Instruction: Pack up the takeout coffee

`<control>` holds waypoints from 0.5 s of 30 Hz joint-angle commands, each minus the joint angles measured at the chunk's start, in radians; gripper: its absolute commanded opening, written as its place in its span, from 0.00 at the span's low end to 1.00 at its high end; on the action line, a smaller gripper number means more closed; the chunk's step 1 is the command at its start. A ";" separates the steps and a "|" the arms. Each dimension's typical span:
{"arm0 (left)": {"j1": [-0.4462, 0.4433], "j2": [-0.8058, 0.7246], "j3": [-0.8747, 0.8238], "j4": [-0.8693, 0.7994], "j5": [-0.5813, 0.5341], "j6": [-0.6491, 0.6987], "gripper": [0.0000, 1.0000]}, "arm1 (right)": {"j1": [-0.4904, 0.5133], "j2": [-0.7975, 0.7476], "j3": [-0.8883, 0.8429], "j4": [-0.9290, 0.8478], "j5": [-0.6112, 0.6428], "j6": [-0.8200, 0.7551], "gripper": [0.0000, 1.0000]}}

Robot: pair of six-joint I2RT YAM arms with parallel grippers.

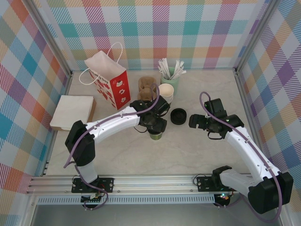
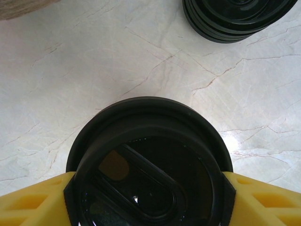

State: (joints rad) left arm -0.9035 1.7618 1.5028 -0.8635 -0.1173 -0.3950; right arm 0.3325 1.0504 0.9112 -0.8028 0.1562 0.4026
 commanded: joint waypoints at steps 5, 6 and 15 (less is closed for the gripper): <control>-0.021 0.025 0.027 -0.022 0.010 0.021 0.70 | -0.006 0.002 -0.010 0.010 -0.014 0.001 0.99; -0.021 0.025 0.028 -0.022 0.013 0.022 0.70 | -0.006 0.002 -0.010 0.011 -0.016 0.001 0.99; -0.028 0.034 0.039 -0.030 0.020 0.042 0.73 | -0.006 0.011 -0.011 0.012 -0.027 0.002 0.99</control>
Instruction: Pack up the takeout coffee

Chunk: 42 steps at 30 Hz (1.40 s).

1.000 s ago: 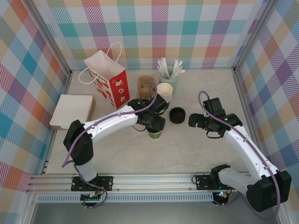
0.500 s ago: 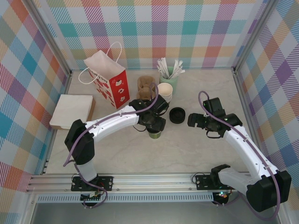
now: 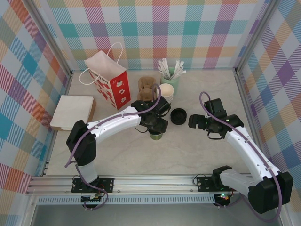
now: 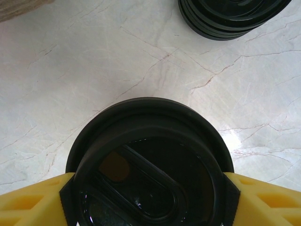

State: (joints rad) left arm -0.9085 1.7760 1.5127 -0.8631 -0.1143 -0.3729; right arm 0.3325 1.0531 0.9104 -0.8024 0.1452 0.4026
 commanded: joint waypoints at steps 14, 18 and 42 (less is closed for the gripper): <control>-0.024 -0.016 0.056 -0.042 0.012 0.015 0.82 | -0.006 0.035 0.014 0.015 -0.083 -0.018 1.00; -0.024 -0.036 0.061 -0.045 0.008 0.006 0.86 | -0.006 0.049 0.035 0.017 -0.132 -0.027 1.00; 0.215 -0.234 -0.252 0.169 0.340 -0.204 0.73 | 0.139 0.336 0.250 0.057 -0.498 0.088 0.75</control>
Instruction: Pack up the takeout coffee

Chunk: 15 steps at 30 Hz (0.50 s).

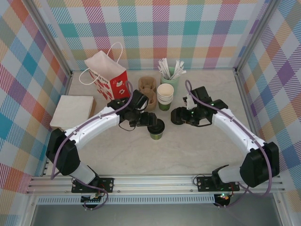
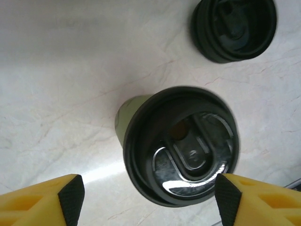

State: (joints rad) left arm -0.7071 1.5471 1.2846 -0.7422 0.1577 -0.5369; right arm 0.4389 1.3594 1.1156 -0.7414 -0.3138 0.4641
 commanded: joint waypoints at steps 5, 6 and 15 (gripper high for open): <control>0.018 0.005 -0.043 0.054 0.066 -0.040 0.70 | 0.090 0.108 0.095 -0.020 -0.019 0.032 0.72; 0.018 0.010 -0.044 0.052 0.067 -0.040 0.69 | 0.098 0.122 0.102 -0.018 -0.019 0.035 0.72; 0.018 0.012 -0.067 0.042 0.032 -0.036 0.64 | 0.141 0.213 0.145 -0.037 -0.011 0.045 0.65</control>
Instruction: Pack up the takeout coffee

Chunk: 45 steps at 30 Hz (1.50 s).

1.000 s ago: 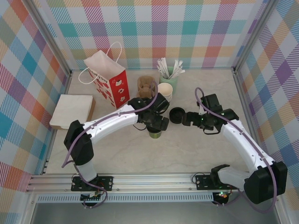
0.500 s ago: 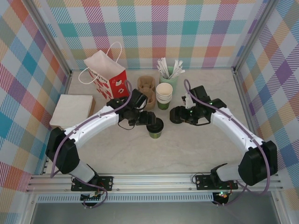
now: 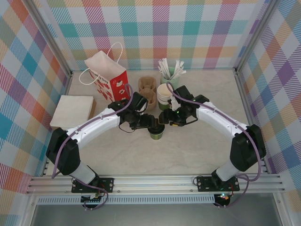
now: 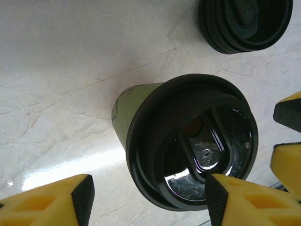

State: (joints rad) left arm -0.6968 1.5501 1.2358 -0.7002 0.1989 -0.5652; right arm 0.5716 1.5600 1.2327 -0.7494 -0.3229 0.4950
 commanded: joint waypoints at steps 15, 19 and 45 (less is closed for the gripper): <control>0.006 0.035 -0.067 0.028 -0.002 -0.007 0.61 | 0.014 0.064 0.027 -0.065 0.011 0.022 0.59; 0.005 0.038 -0.073 0.031 -0.003 -0.007 0.61 | 0.014 0.076 0.025 -0.081 0.020 0.023 0.57; 0.005 0.070 -0.105 0.028 -0.050 -0.001 0.59 | 0.015 0.150 0.017 -0.171 0.106 0.015 0.45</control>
State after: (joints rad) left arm -0.6968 1.5673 1.1770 -0.6243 0.2035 -0.5652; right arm 0.5781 1.6466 1.2720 -0.8188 -0.3260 0.5156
